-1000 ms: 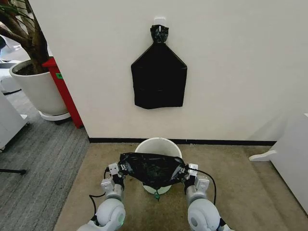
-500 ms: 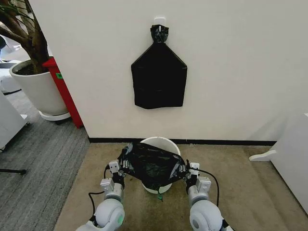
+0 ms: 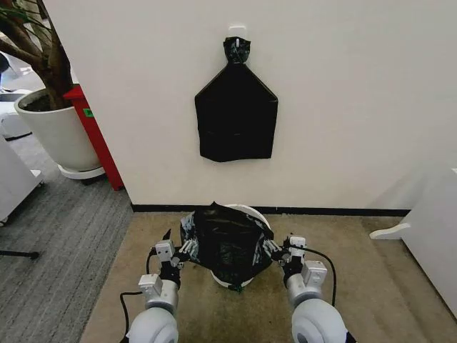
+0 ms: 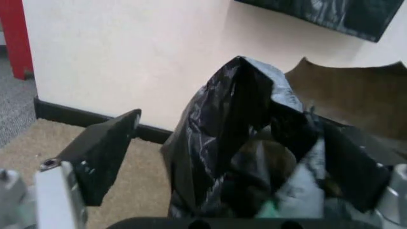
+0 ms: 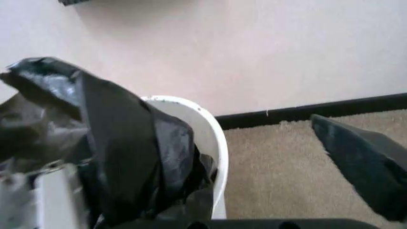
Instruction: Place the garbage bag over the trash bin.
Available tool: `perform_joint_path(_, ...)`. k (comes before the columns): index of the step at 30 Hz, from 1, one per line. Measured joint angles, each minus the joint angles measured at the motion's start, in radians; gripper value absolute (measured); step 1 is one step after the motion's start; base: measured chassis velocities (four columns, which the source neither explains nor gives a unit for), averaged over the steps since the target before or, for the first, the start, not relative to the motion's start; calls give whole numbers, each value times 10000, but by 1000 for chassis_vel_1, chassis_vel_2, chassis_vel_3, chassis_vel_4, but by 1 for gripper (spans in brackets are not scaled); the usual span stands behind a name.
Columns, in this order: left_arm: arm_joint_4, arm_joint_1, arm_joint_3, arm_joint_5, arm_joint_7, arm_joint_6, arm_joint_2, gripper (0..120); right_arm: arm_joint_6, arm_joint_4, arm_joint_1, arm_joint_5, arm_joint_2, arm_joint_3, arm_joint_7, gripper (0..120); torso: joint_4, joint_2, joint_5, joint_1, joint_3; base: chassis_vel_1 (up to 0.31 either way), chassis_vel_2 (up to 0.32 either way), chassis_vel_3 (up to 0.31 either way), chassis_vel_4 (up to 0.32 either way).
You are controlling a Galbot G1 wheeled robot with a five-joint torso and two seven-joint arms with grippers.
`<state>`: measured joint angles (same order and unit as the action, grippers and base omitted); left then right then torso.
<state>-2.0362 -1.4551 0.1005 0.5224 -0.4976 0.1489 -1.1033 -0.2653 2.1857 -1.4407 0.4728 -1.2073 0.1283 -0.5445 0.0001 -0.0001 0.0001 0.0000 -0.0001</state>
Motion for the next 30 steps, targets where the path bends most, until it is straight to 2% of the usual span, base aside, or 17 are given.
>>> perform_joint_path(6, -136, -177, 9, -124, -28, 0, -40, 100, 52, 28, -281, 55, 24, 90, 241, 100, -1, 0, -1, 0, -1, 0, 0, 0, 0)
perform_joint_path(8, -13, -106, 9, -158, -27, 31, -45, 100, 157, -209, -238, 202, 9, 65, 351, 100, -2, 1, -2, 0, -1, 0, 0, 0, 0)
perform_joint_path(11, 596, 481, -29, -310, -23, 206, -29, 100, 537, -1256, 417, 652, -342, -58, 466, 100, 0, 0, -1, 0, 1, 0, 0, 0, 0)
perform_joint_path(15, 669, 647, 5, -403, -20, 224, 40, 100, 53, -1291, 575, 788, -374, 45, 431, 100, -1, 0, -1, 0, 1, 0, 0, 0, 0)
perform_joint_path(19, 453, 387, 68, -443, -6, 219, 86, 100, -592, -808, 412, 2355, -314, 267, 237, 100, -1, 1, -3, 0, 1, 0, 0, 0, 0)
perform_joint_path(20, 453, 387, 68, -443, -6, 219, 86, 100, -592, -808, 412, 2355, -314, 267, 237, 100, -1, 1, -3, 0, 1, 0, 0, 0, 0)
perform_joint_path(21, 364, 348, 69, -287, 15, 209, 84, 100, -655, -778, 407, 2639, -325, 318, 229, 100, -1, 1, -2, 0, 1, 0, 0, 0, 0)
perform_joint_path(25, -219, 364, 70, 1517, 104, -408, 68, 100, -741, -709, 586, 3986, -498, 495, 192, 100, 0, 1, -1, 0, 1, 0, 0, 0, 0)
perform_joint_path(30, -346, 424, 165, 1636, 315, -546, 191, 99, -909, -435, 713, 4357, -575, 578, 89, 100, -1, 1, -1, 0, 1, 0, 0, 0, 0)
